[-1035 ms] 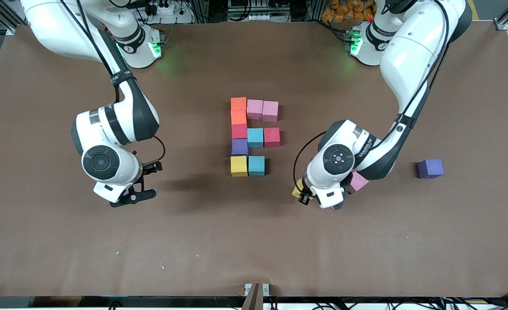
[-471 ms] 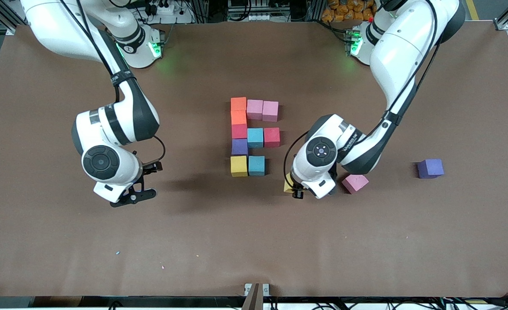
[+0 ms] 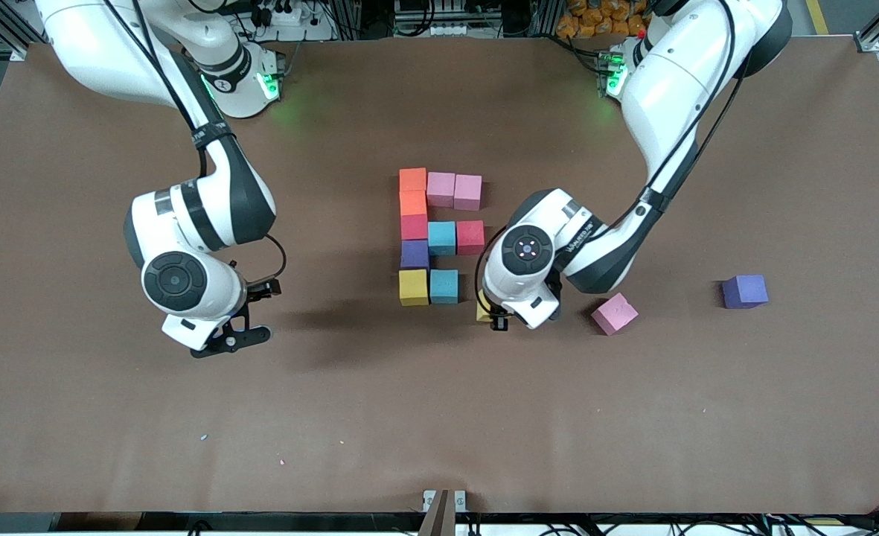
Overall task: Arrange 11 blocks into digit 3
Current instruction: 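Carry the yellow cube with the left gripper to the shape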
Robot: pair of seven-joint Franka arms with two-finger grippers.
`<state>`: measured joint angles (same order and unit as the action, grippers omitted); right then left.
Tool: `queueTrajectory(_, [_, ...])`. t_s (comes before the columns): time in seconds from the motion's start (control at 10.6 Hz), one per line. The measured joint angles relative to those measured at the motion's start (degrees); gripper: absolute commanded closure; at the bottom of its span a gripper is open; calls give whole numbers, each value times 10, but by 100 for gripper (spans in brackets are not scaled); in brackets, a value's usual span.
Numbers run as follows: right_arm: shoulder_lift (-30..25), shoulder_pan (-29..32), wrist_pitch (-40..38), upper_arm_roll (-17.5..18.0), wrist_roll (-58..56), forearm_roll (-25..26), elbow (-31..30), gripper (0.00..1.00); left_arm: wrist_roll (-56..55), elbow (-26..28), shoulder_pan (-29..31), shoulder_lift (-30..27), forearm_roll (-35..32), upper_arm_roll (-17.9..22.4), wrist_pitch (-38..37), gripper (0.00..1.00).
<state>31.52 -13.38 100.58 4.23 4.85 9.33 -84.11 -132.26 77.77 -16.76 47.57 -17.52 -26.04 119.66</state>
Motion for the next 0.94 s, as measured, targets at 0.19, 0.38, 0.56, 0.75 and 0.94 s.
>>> queueTrajectory(0.19, [0,0,0,0,0,0,0,0,-15,1,-7,2,0,0,-8,86])
queueTrajectory(0.38, [0,0,-1,0,0,0,0,0,-27,1,-14,3,0,2,-16,86])
queueTrajectory(0.56, [0,0,-1,0,0,0,0,0,-38,1,-33,3,0,14,-20,86])
queueTrajectory(0.75, [0,0,-1,0,0,0,0,0,-42,1,-66,4,0,46,-20,86])
queueTrajectory(0.94, [0,0,-1,0,0,0,0,0,-51,2,-83,7,0,59,-20,86])
